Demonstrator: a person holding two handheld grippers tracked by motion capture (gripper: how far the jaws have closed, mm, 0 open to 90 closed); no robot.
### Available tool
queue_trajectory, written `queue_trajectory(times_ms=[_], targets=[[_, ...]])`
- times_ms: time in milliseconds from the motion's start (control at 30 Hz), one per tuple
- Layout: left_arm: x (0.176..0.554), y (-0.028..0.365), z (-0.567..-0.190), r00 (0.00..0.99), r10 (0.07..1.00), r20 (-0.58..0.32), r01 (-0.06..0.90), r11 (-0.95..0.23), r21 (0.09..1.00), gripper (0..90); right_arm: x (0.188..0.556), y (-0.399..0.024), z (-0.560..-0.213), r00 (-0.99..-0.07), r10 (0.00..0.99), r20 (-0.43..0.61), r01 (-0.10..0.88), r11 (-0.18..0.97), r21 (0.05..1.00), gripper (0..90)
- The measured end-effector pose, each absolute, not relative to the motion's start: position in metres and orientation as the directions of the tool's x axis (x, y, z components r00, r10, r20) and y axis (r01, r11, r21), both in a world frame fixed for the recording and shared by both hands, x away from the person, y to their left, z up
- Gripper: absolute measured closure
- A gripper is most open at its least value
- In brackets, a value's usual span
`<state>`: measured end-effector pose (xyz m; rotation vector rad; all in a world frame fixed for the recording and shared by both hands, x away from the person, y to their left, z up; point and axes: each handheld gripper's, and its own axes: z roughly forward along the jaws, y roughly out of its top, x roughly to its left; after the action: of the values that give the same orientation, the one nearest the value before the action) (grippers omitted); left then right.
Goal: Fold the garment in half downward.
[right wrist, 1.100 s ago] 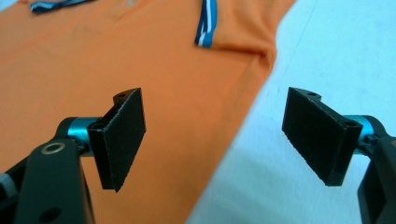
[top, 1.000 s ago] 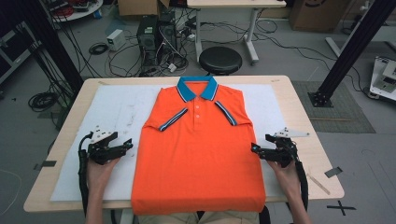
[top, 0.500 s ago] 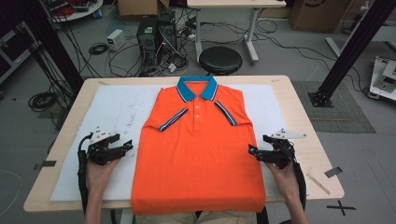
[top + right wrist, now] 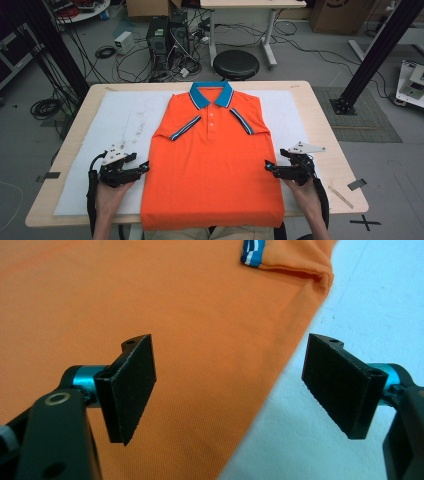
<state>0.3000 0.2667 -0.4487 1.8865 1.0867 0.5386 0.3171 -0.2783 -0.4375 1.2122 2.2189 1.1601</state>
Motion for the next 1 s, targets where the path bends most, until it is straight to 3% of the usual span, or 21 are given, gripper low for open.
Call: queue_trajectory(times_ms=[367, 567, 633, 833, 1000], targets=[[0.286, 0.259, -0.444, 0.522, 0.851, -0.054, 0.487, -0.245, 0.838, 38.1, 0.307, -0.279, -0.437, -0.562, 0.824, 0.069, 0.54, 0.303, 0.785, 24.2], [0.273, 0.254, -0.447, 0.527, 0.847, -0.068, 0.528, -0.263, 0.808, 38.1, 0.295, -0.288, -0.442, -0.53, 0.845, 0.066, 0.58, 0.305, 0.755, 31.6], [0.269, 0.249, -0.449, 0.546, 0.836, -0.057, 0.534, -0.295, 0.792, 40.7, 0.287, -0.289, -0.445, -0.533, 0.845, 0.054, 0.588, 0.323, 0.741, 36.5], [0.267, 0.24, -0.452, 0.533, 0.845, -0.055, 0.553, -0.298, 0.778, 43.6, 0.278, -0.283, -0.453, -0.539, 0.842, 0.013, 0.584, 0.363, 0.726, 38.9], [0.263, 0.236, -0.452, 0.522, 0.852, -0.036, 0.545, -0.301, 0.783, 53.9, 0.275, -0.279, -0.453, -0.528, 0.849, 0.005, 0.583, 0.358, 0.73, 46.8]])
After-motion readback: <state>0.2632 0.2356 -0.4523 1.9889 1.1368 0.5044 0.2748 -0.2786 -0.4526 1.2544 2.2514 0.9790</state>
